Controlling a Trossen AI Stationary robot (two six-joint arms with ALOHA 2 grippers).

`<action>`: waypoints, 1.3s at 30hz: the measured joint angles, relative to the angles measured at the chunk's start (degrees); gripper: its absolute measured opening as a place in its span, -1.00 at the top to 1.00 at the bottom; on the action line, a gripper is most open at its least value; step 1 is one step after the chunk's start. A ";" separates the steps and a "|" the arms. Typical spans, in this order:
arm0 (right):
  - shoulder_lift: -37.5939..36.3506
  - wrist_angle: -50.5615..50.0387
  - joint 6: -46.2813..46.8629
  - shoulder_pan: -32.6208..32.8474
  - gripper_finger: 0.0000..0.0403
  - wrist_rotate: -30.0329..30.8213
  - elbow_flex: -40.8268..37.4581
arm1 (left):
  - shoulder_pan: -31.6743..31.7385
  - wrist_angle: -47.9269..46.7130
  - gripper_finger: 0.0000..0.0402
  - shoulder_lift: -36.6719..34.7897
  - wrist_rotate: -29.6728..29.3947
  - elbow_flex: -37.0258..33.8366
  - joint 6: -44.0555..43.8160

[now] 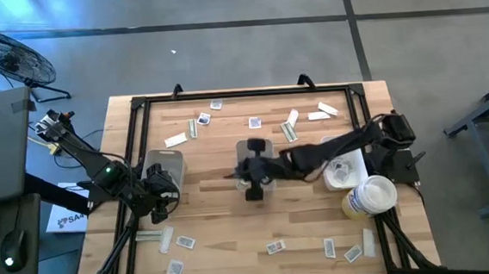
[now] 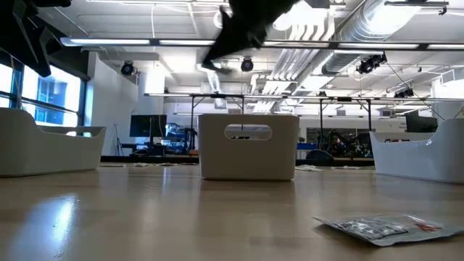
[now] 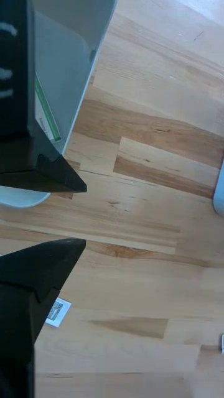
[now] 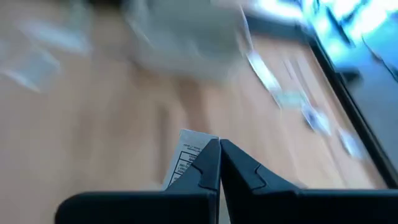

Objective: Pick & Place First Aid Supplies
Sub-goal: Put the ointment pack into the right gray bin

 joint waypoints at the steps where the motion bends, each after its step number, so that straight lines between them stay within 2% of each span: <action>1: 0.04 -2.83 -0.10 -1.12 1.00 0.43 -0.02 | 0.02 0.02 0.36 0.00 -0.02 0.00 0.00; 6: 0.97 -11.68 -0.27 -6.04 1.00 -0.07 -0.11 | 0.02 -0.02 0.36 0.00 -0.01 0.00 0.01; 9: 3.47 -10.78 -2.29 -8.11 1.00 -7.60 -0.01 | 0.00 -0.03 0.36 0.00 0.00 0.00 0.01; 11: 5.74 -10.89 -4.67 -8.98 1.00 -10.47 -0.01 | 0.02 0.06 0.36 0.02 0.09 0.00 0.02; 15: 7.26 -11.82 -5.75 -10.02 1.00 -10.36 -0.12 | 0.01 0.00 0.36 0.02 0.12 0.00 0.01; 20: 7.04 -11.76 -6.48 -11.94 0.99 -15.32 0.00 | 0.02 0.02 0.36 0.02 0.16 0.00 0.00; 26: 8.26 -11.86 -8.07 -13.37 0.87 -17.98 -0.02 | 0.01 0.04 0.36 0.02 0.27 0.00 0.00; 33: 5.40 -12.20 -8.84 -11.25 0.57 -16.38 -0.13 | 0.02 0.01 0.36 0.02 0.27 0.00 0.00; 36: 1.18 -12.53 -8.77 -8.01 0.48 -14.96 -0.09 | 0.02 0.02 0.36 0.02 0.27 0.00 0.00; 39: -2.38 -12.56 -8.37 -3.90 0.42 -16.03 0.00 | 0.01 0.02 0.36 0.02 0.27 0.00 0.01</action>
